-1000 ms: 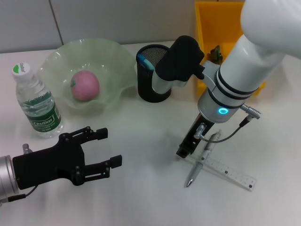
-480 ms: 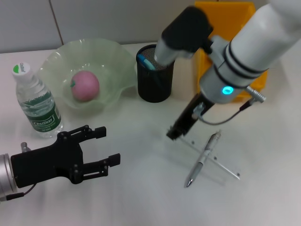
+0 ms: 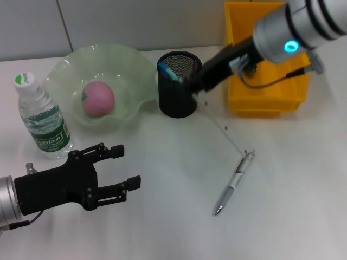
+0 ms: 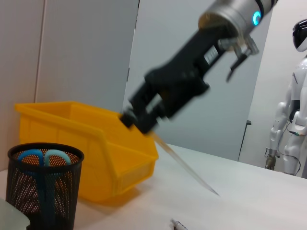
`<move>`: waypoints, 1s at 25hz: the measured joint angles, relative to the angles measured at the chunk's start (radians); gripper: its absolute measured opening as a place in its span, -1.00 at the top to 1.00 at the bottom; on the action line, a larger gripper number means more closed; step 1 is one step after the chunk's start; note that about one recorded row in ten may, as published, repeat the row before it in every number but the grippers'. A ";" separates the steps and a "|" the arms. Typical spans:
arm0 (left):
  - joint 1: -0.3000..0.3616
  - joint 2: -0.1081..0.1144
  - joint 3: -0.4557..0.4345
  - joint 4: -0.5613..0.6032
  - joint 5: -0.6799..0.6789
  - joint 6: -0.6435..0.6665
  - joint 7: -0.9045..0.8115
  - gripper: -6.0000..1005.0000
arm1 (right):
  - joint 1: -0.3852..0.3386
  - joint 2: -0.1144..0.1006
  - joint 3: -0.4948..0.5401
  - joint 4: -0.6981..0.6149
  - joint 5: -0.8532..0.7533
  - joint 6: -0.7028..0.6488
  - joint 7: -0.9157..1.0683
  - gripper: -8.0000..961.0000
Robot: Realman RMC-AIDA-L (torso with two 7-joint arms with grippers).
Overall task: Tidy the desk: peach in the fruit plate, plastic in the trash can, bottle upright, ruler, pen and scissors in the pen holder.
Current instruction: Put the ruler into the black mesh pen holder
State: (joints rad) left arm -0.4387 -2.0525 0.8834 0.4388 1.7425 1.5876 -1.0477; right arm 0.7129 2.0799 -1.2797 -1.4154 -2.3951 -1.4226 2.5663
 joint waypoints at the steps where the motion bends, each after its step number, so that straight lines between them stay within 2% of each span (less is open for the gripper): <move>1: 0.000 0.000 0.000 0.000 0.000 0.000 0.000 -0.62 | 0.000 0.000 0.000 0.000 0.000 0.000 0.000 0.14; 6: 0.000 -0.002 -0.002 0.000 0.000 0.000 0.000 -0.62 | -0.030 0.000 0.034 -0.041 0.043 0.119 -0.044 0.12; 12: 0.000 -0.003 -0.004 0.000 0.000 0.000 -0.002 -0.62 | -0.044 0.000 0.053 -0.018 0.124 0.271 -0.131 0.11; 15: 0.000 -0.004 -0.006 0.000 0.000 0.000 -0.002 -0.62 | -0.050 0.002 0.028 0.022 0.153 0.385 -0.197 0.10; 18: 0.000 -0.004 -0.007 0.000 -0.002 0.000 -0.002 -0.62 | -0.052 0.002 0.015 0.058 0.200 0.441 -0.255 0.09; 25: 0.000 -0.005 -0.008 -0.001 -0.006 -0.005 -0.004 -0.62 | -0.047 0.000 0.015 0.195 0.439 0.549 -0.506 0.07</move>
State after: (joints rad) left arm -0.4387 -2.0571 0.8758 0.4378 1.7367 1.5825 -1.0521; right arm 0.6655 2.0800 -1.2645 -1.2204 -1.9563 -0.8733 2.0604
